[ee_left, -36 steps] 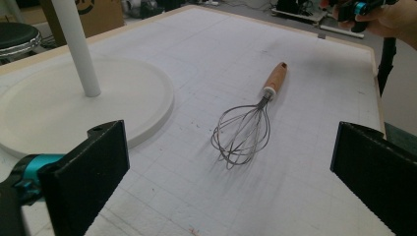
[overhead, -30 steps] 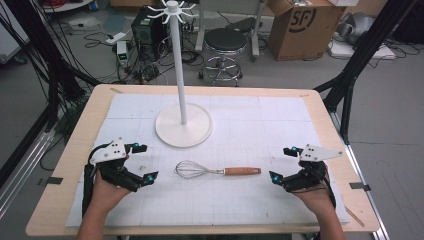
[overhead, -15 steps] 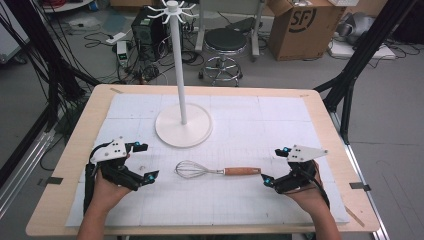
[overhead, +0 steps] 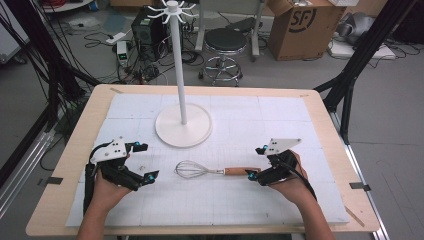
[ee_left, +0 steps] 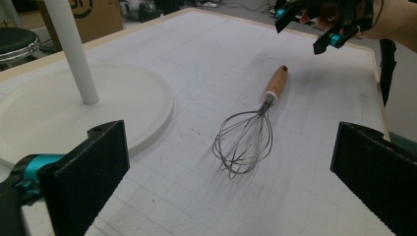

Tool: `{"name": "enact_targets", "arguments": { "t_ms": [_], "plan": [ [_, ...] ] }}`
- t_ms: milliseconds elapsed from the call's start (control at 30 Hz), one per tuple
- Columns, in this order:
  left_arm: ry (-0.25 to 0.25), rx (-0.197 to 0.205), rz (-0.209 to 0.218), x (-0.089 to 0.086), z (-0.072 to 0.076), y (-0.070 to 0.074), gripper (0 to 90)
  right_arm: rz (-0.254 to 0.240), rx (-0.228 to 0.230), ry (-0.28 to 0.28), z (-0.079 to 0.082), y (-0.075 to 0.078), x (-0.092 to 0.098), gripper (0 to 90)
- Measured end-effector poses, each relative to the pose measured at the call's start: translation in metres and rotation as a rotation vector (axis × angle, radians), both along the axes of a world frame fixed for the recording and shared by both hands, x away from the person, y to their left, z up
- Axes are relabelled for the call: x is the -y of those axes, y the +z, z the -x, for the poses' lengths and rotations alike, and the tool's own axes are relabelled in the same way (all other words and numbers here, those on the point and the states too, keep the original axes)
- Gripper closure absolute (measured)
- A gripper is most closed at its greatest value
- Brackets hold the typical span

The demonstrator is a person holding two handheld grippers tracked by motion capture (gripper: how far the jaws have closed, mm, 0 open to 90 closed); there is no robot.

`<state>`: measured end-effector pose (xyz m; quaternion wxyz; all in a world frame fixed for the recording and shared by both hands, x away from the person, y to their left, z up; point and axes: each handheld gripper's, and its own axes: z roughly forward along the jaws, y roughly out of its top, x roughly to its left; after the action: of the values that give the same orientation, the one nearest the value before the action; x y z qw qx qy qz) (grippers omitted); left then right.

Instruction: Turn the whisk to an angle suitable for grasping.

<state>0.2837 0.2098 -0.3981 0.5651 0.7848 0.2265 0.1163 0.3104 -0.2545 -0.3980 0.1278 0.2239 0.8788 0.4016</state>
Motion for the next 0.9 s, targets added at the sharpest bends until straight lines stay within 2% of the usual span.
{"name": "enact_targets", "arguments": {
  "t_ms": [200, 267, 333, 467, 533, 633, 767, 900],
  "plan": [
    [-0.007, 0.000, 0.000, 0.001, 0.000, 0.000, 1.8, 0.046, -0.025, 0.031, -0.004, -0.005, -0.015, 16.6],
    [-0.006, -0.001, 0.002, 0.001, 0.000, 0.000, 1.8, 0.076, -0.045, 0.049, -0.008, -0.008, -0.023, 20.4],
    [-0.008, -0.001, -0.001, 0.001, 0.000, 0.000, 1.7, 0.084, -0.059, 0.066, -0.009, -0.009, -0.029, 24.8],
    [-0.008, -0.002, -0.002, 0.001, 0.000, 0.000, 1.8, 0.096, -0.062, 0.085, -0.010, -0.009, -0.037, 27.6],
    [-0.011, -0.005, -0.002, 0.002, 0.000, -0.001, 1.7, 0.126, -0.063, 0.100, -0.012, -0.011, -0.042, 30.2],
    [-0.015, -0.005, -0.002, 0.002, 0.000, -0.001, 1.8, 0.147, -0.078, 0.099, -0.013, -0.014, -0.046, 31.5],
    [-0.017, -0.008, -0.004, 0.002, -0.001, -0.001, 1.8, 0.175, -0.077, 0.103, -0.015, -0.018, -0.048, 33.0],
    [-0.023, -0.011, 0.000, 0.003, 0.000, -0.002, 1.8, 0.231, -0.099, 0.121, -0.017, -0.025, -0.052, 40.7]
  ]
}}
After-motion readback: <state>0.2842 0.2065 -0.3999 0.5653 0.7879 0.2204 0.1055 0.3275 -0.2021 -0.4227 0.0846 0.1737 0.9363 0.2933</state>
